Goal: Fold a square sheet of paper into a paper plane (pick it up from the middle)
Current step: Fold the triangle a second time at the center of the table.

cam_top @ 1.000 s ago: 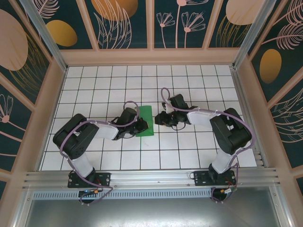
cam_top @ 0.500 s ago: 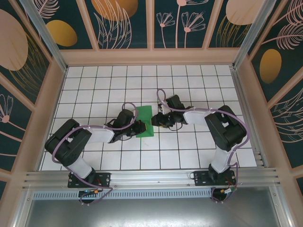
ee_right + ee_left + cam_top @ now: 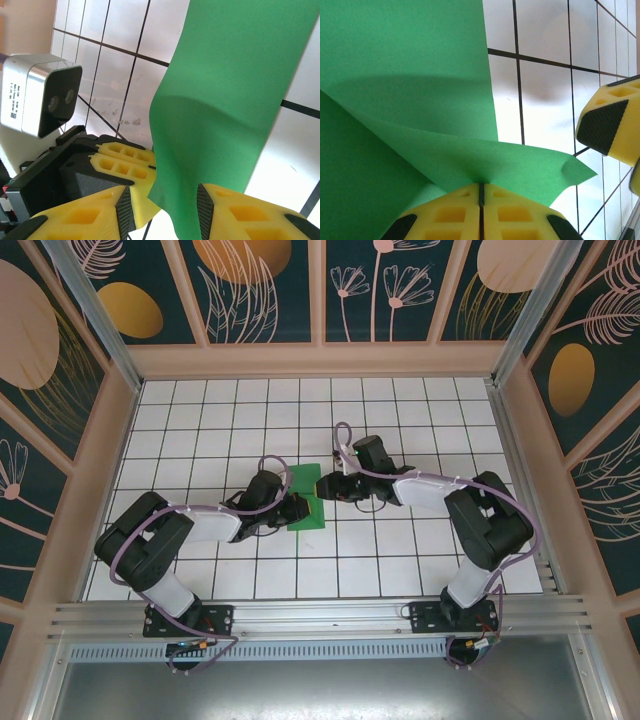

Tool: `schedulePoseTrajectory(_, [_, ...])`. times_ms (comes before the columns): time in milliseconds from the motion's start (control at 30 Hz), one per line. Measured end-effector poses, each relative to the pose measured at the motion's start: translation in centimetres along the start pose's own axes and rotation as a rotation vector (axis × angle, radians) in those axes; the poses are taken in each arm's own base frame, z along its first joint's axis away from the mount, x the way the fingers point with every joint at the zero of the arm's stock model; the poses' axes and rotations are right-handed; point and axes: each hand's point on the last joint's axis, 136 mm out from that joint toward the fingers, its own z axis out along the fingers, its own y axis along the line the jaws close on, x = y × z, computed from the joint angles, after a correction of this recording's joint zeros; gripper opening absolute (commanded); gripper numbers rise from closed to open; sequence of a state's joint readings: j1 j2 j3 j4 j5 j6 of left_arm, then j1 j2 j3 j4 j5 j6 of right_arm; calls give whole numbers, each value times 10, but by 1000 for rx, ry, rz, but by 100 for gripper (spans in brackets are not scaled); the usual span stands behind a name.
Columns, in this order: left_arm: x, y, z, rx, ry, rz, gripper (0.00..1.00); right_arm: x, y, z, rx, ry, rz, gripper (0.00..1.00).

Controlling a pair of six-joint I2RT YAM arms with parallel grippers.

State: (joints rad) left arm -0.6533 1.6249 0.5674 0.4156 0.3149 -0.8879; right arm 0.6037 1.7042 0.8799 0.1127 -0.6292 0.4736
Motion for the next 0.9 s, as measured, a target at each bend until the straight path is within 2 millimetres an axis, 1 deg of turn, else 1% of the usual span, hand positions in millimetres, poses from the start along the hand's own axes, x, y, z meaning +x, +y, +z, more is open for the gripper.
schedulePoseTrajectory(133, [0,1,0,-2,2,-5,10,3,2,2,7,7,-20,39])
schedulePoseTrajectory(267, [1,0,0,0,3,-5,10,7,2,6,32,16,-55,32])
schedulePoseTrajectory(500, [1,0,0,0,3,-6,10,2,4,12,59,20,-94,18])
schedulePoseTrajectory(700, [1,1,0,-1,3,-8,10,3,-1,16,73,34,-105,14])
schedulePoseTrajectory(900, [-1,-2,-2,6,-5,-4,11,4,-1,16,77,47,-125,1])
